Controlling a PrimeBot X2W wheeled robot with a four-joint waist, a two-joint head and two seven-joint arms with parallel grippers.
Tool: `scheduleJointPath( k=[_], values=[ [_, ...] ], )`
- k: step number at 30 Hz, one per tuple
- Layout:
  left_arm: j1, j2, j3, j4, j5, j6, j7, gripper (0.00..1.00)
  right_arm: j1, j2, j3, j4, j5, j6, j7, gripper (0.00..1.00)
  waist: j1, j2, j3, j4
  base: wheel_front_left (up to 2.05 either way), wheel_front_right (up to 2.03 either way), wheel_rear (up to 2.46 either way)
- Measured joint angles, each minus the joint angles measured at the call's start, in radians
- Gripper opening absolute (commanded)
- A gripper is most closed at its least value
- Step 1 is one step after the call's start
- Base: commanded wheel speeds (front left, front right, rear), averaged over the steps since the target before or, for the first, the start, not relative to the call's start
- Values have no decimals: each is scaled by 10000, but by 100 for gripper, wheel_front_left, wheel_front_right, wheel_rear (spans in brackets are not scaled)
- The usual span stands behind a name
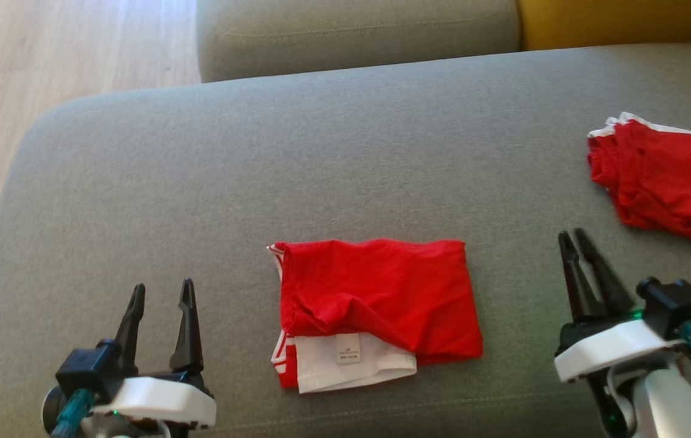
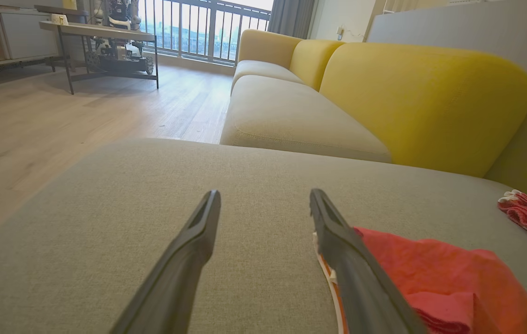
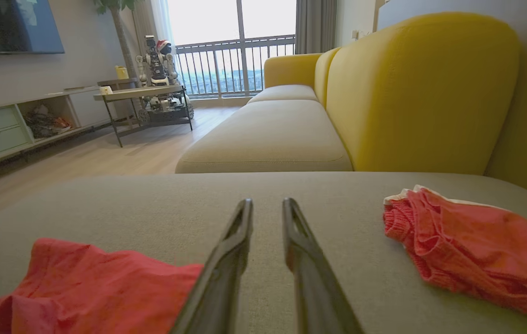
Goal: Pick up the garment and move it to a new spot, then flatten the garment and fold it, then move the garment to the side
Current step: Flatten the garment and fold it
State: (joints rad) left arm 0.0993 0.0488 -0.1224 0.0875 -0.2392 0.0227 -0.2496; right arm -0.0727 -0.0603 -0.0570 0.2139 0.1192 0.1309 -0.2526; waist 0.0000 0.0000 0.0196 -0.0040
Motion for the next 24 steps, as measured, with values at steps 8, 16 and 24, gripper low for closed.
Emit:
scheduleJointPath(
  k=[8,16,24],
  values=[
    [-73,0,-134,48,-199,-36,0,100,-425,-54,1540,395,332,0,0,0,0,0,333,543,0,0,0],
    [-475,0,-334,136,-203,-52,0,100,-1585,-192,3227,2180,867,0,2,0,1,0,779,1384,0,0,0],
    [-481,-2,-548,268,-203,-52,0,100,-2242,-215,4506,4265,1434,0,33,0,1,0,930,2247,0,0,0]
  ],
)
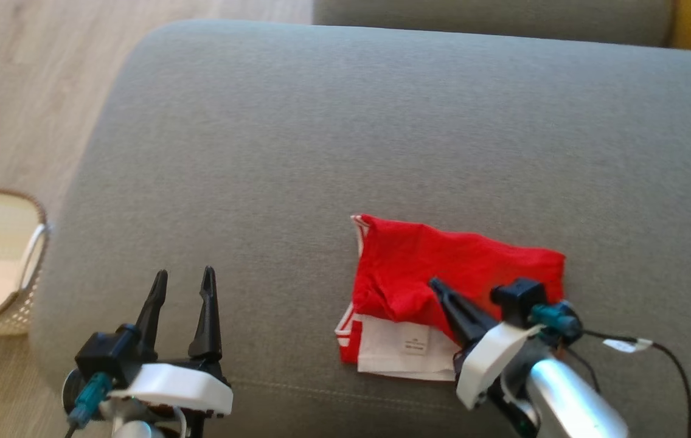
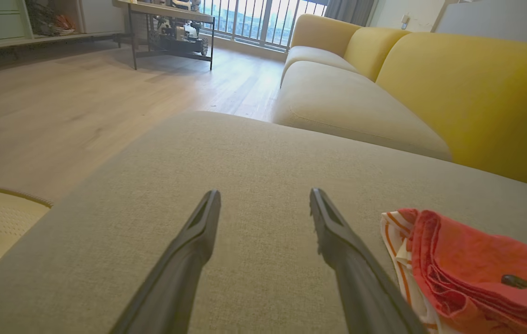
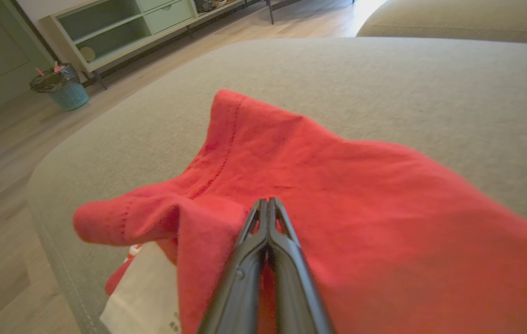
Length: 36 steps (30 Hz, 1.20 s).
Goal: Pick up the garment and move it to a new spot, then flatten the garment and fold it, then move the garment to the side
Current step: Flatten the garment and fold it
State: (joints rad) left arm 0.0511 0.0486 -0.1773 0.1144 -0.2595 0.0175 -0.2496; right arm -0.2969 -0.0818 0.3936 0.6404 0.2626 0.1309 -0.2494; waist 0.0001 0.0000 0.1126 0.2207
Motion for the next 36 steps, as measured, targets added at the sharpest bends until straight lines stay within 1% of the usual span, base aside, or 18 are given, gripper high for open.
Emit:
scheduleJointPath(
  k=[5,9,15,18,21,23,26,32,36],
  values=[
    [3,2,4,23,-4,17,0,100,-14,29,966,594,506,0,-2,0,-1,0,-85,430,0,0,0],
    [21,2,-2,25,-2,15,0,100,-20,88,1914,1014,1009,0,31,0,-2,0,-152,588,0,0,0],
    [35,2,2,36,-2,42,0,100,-356,96,2228,1085,1521,0,13,0,-1,0,-115,624,0,0,0],
    [35,2,12,36,-2,88,0,100,-517,90,2412,1342,1553,0,13,0,-1,0,-94,539,0,0,0],
    [35,2,38,36,-2,92,0,100,-584,86,2401,1273,1697,0,13,0,-1,0,-112,370,0,0,0],
    [34,2,77,36,-2,92,0,100,-635,33,2165,972,1699,0,13,0,-1,0,-143,220,0,0,0],
    [32,2,163,31,-2,92,0,100,-652,-173,1530,468,1639,0,13,0,-1,0,-231,-54,0,0,0],
    [32,2,391,-58,-2,94,0,100,-604,-637,-359,-945,1034,0,10,0,-1,0,-473,-747,0,0,0],
    [31,2,545,-128,-2,92,0,100,-500,-861,-1735,-1942,192,0,-31,0,-1,0,-614,-1283,0,0,0]
  ],
)
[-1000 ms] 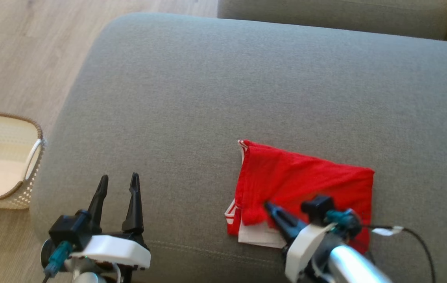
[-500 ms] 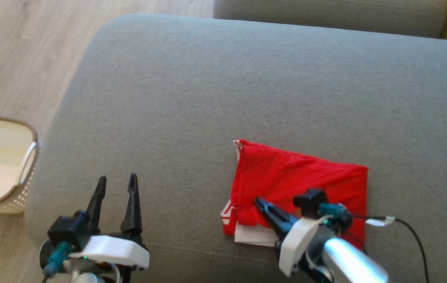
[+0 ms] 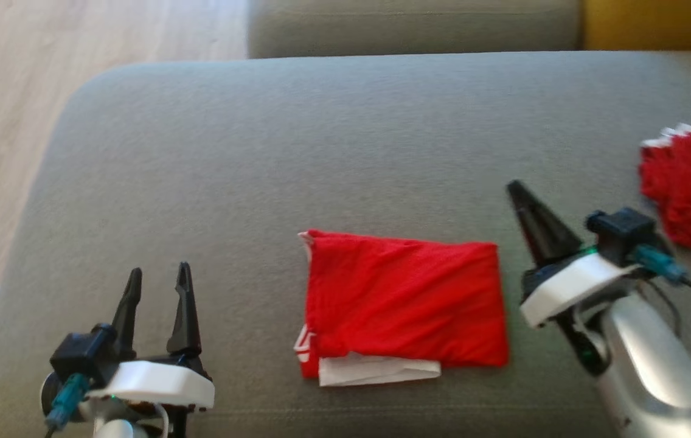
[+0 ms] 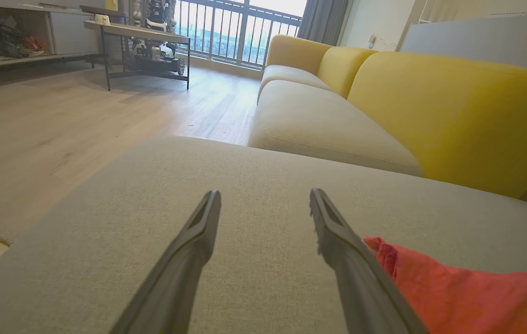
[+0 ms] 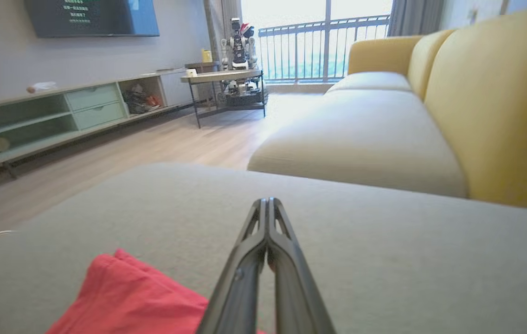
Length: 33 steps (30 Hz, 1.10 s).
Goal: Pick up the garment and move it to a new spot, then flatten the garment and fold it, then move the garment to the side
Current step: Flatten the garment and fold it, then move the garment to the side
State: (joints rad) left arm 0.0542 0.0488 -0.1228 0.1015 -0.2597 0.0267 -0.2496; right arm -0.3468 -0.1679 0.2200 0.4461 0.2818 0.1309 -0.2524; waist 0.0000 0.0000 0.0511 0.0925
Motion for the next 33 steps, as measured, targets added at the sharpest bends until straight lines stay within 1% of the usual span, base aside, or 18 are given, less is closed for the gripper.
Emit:
scheduleJointPath(
  k=[4,6,7,11,12,13,22,33],
  values=[
    [-2,-2,82,-29,-73,12,0,100,639,-31,-796,-803,-844,0,0,0,0,0,-122,-467,0,0,0],
    [-2,-2,84,-36,-75,79,0,100,1032,90,-1264,-1154,-1099,0,0,0,0,0,-163,-662,0,0,0],
    [-2,-2,84,-36,-75,79,0,100,1032,90,-1264,-1154,-1099,0,0,0,0,0,-163,-662,0,0,0],
    [-4,-2,77,-40,-75,82,0,100,1512,339,-1964,-1599,-1507,0,0,0,0,0,-206,-929,0,0,0],
    [-3,-2,77,-36,-75,82,0,100,1606,431,-2127,-1666,-1582,0,0,60,0,0,-212,-975,0,0,0],
    [-3,-2,79,-19,-73,81,0,100,1691,502,-2268,-1699,-1682,0,0,100,0,0,-218,-1012,0,0,0],
    [125,-2,192,349,-58,67,0,100,2397,997,-3060,-1814,-1942,0,0,100,0,0,-287,-1096,0,0,0],
    [212,-2,253,407,-56,-92,0,100,2397,1118,-3198,-1873,-1942,0,0,100,0,0,-275,-1084,0,0,0]
  ],
)
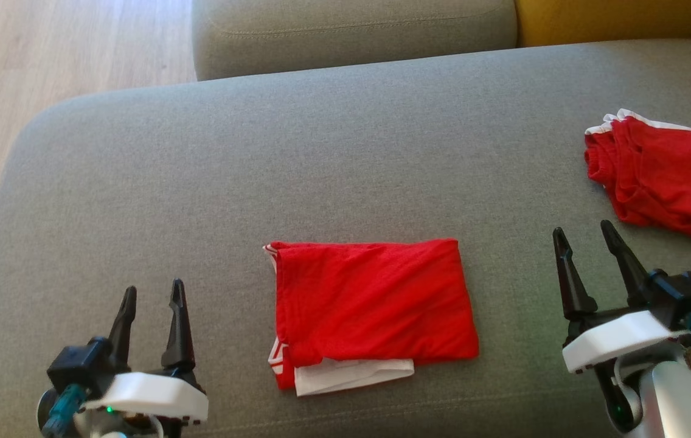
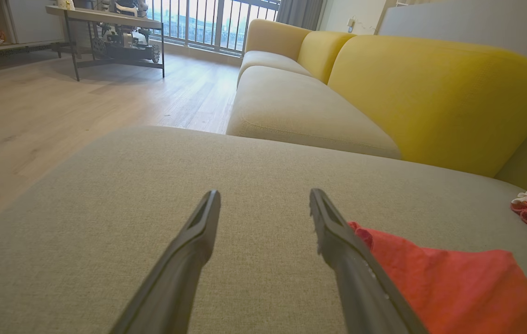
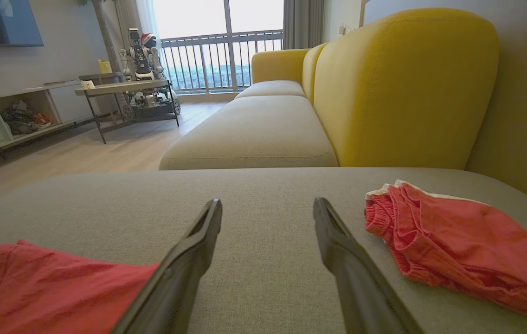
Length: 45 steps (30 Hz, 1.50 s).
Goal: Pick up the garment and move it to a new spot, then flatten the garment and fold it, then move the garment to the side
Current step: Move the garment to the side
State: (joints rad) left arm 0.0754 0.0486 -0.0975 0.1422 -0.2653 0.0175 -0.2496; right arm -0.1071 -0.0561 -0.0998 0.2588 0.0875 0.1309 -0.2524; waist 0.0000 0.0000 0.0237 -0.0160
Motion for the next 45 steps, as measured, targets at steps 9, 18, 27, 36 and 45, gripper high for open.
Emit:
scheduleJointPath(
  k=[9,18,27,36,45],
  values=[
    [-5,0,-159,0,2,-4,0,100,2,44,968,731,433,2,0,100,0,0,94,157,0,0,0],
    [-105,0,-184,-104,171,-27,0,100,-171,59,2013,2399,2569,2,150,100,0,0,429,546,0,0,0],
    [-230,2,-151,-125,188,-267,0,100,-1100,52,2483,3963,3124,2,339,100,1,0,858,923,0,0,0],
    [-526,0,-104,-173,263,-276,0,100,-1956,-36,3271,4934,2376,0,221,0,1,0,1088,970,0,0,0],
    [-626,-2,8,-435,261,-274,0,100,-2346,-456,3158,4125,815,2,56,0,0,0,1097,619,0,0,0]
  ],
)
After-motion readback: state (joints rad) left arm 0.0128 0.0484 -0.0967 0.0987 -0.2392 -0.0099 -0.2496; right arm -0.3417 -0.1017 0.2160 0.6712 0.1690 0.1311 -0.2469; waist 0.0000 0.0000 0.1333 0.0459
